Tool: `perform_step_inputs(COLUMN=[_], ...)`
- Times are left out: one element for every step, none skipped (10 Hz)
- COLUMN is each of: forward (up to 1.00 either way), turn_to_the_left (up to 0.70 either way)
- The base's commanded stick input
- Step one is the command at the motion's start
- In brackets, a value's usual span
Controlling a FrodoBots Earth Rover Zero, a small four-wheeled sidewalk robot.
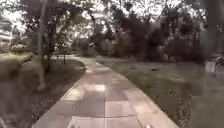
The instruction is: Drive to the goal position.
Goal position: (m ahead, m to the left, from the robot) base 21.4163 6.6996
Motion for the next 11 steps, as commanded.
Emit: perform_step_inputs(forward=[1.0,1.0,1.0,1.0,1.0,1.0,1.0,1.0,1.0,1.0,1.0], turn_to_the_left=[0.0,0.0,0.0,0.22,0.4,0.19,0.04,0.0,0.0,0.0,0.0])
